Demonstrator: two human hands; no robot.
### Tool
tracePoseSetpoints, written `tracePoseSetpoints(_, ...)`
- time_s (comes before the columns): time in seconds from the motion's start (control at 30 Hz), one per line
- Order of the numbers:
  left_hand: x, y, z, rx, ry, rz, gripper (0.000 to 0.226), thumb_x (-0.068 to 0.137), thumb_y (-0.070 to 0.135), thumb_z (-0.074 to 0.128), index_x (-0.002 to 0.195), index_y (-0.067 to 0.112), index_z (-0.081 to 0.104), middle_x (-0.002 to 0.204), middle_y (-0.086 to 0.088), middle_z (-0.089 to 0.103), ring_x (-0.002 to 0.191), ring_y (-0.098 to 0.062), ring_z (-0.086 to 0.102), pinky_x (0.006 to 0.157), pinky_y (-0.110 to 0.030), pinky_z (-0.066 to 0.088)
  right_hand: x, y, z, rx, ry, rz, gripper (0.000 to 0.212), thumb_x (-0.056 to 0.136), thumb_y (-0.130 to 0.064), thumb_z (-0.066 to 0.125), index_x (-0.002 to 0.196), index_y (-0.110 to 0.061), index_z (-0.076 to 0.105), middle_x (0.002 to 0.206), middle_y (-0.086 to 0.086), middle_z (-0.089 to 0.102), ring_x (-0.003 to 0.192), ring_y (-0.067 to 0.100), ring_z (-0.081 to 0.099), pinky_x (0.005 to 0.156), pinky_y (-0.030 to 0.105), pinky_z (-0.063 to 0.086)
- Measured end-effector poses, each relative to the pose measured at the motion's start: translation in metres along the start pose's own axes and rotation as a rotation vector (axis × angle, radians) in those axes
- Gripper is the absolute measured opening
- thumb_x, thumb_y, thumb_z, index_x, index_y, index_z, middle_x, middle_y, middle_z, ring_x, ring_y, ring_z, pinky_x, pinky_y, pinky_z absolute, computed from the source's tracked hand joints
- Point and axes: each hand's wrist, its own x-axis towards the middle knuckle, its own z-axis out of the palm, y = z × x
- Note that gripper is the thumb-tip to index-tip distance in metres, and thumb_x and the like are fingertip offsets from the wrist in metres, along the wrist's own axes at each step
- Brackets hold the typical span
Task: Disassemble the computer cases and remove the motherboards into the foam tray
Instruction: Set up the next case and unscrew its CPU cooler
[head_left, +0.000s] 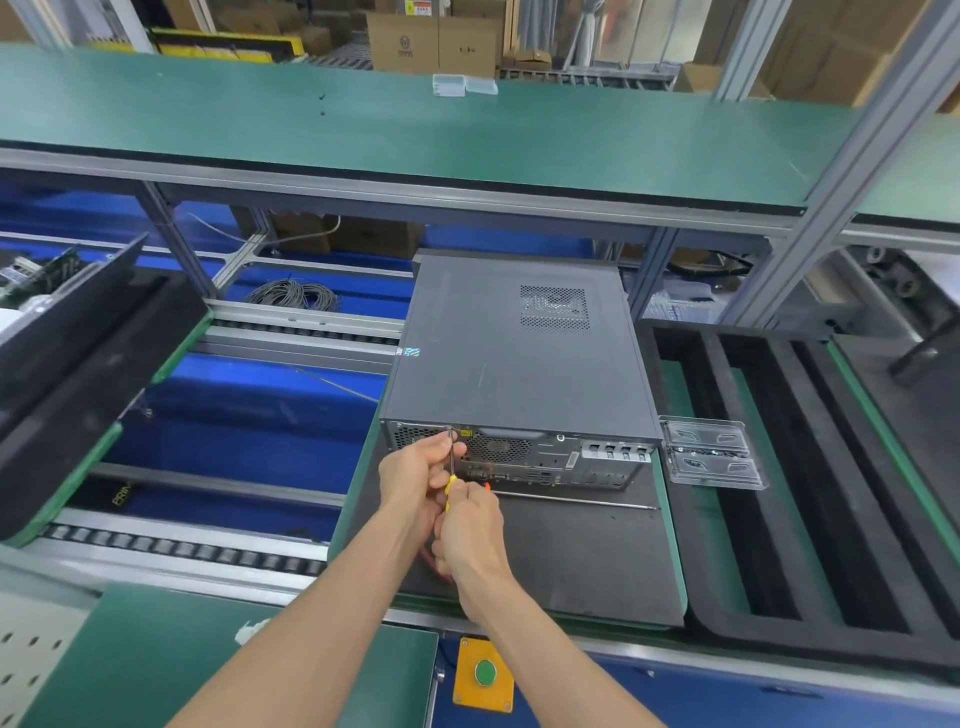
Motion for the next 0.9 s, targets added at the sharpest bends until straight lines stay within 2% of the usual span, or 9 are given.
tracePoseSetpoints(0.1,0.000,0.002,0.001,0.002,-0.009,0.002,0.017,0.098,0.002,0.054,0.103,0.001,0.070,0.080,-0.008,0.075,0.036,-0.004,0.035,0.034,-0.018,0.028,-0.001,-0.004,0.002,0.063,-0.014,0.040,0.032,0.106,-0.031,0.032,0.086,-0.019,0.053,0.063,-0.004,0.048,0.049,0.011,0.040,0.041,0.021,0.029)
tracePoseSetpoints(0.23,-0.001,0.003,-0.002,0.022,-0.006,0.014,0.014,0.094,0.005,0.061,0.097,-0.001,0.073,0.070,-0.007,0.072,0.038,-0.005,0.038,0.036,-0.019,0.032,-0.003,-0.003,-0.001,0.492,-0.164,0.176,0.031,0.106,-0.026,0.035,0.090,-0.012,0.058,0.054,0.001,0.039,0.040,0.010,0.028,0.038,0.018,0.018)
tracePoseSetpoints(0.37,-0.001,0.008,-0.009,0.152,0.004,0.012,0.018,0.091,0.015,0.069,0.087,0.001,0.079,0.046,0.000,0.048,0.038,-0.009,0.036,0.038,-0.020,0.037,-0.001,0.000,-0.008,0.863,-0.369,0.269,0.040,0.105,-0.029,0.038,0.085,-0.009,0.067,0.056,0.004,0.044,0.035,0.009,0.031,0.030,0.018,0.019)
tracePoseSetpoints(0.43,0.000,0.010,-0.012,0.177,-0.017,0.015,0.017,0.091,0.015,0.069,0.088,0.002,0.080,0.045,0.002,0.049,0.038,-0.007,0.036,0.037,-0.019,0.036,-0.001,0.000,-0.007,0.850,-0.379,0.269,0.041,0.105,-0.030,0.038,0.086,-0.008,0.067,0.056,0.004,0.045,0.035,0.009,0.032,0.031,0.019,0.018)
tracePoseSetpoints(0.6,-0.003,0.006,-0.010,0.131,-0.055,0.003,0.018,0.093,0.015,0.067,0.098,0.002,0.078,0.048,0.005,0.056,0.038,-0.005,0.035,0.035,-0.020,0.031,-0.003,0.000,-0.003,0.571,-0.211,0.162,0.036,0.107,-0.028,0.035,0.094,-0.006,0.060,0.056,0.006,0.046,0.040,0.013,0.030,0.038,0.021,0.015)
tracePoseSetpoints(0.67,-0.005,0.006,-0.006,0.089,-0.068,0.004,0.018,0.094,0.012,0.065,0.104,0.002,0.075,0.057,0.002,0.065,0.039,-0.005,0.035,0.035,-0.019,0.029,-0.004,-0.001,-0.003,0.498,-0.171,0.131,0.035,0.108,-0.029,0.035,0.095,-0.007,0.058,0.055,0.006,0.045,0.039,0.013,0.030,0.039,0.020,0.015)
tracePoseSetpoints(0.77,-0.007,0.005,-0.002,0.054,-0.054,0.020,0.017,0.094,0.007,0.063,0.107,0.002,0.073,0.085,-0.007,0.077,0.041,-0.005,0.039,0.035,-0.018,0.030,-0.004,-0.002,-0.005,0.414,-0.133,0.109,0.034,0.108,-0.030,0.035,0.093,-0.008,0.057,0.054,0.004,0.045,0.039,0.013,0.031,0.039,0.018,0.019)
tracePoseSetpoints(0.83,-0.008,0.003,0.001,0.050,-0.053,0.024,0.017,0.095,0.006,0.062,0.108,0.001,0.071,0.090,-0.008,0.077,0.042,-0.005,0.040,0.035,-0.018,0.031,-0.004,-0.002,-0.006,0.378,-0.124,0.094,0.034,0.108,-0.030,0.035,0.093,-0.009,0.057,0.055,0.004,0.044,0.040,0.013,0.030,0.040,0.018,0.018)
tracePoseSetpoints(0.9,-0.010,0.002,0.003,0.051,-0.047,0.026,0.017,0.096,0.005,0.060,0.109,-0.001,0.070,0.085,-0.007,0.077,0.042,-0.005,0.040,0.036,-0.018,0.031,-0.001,-0.003,-0.007,0.343,-0.109,0.087,0.034,0.107,-0.030,0.034,0.093,-0.010,0.057,0.056,0.004,0.044,0.041,0.012,0.029,0.040,0.018,0.019)
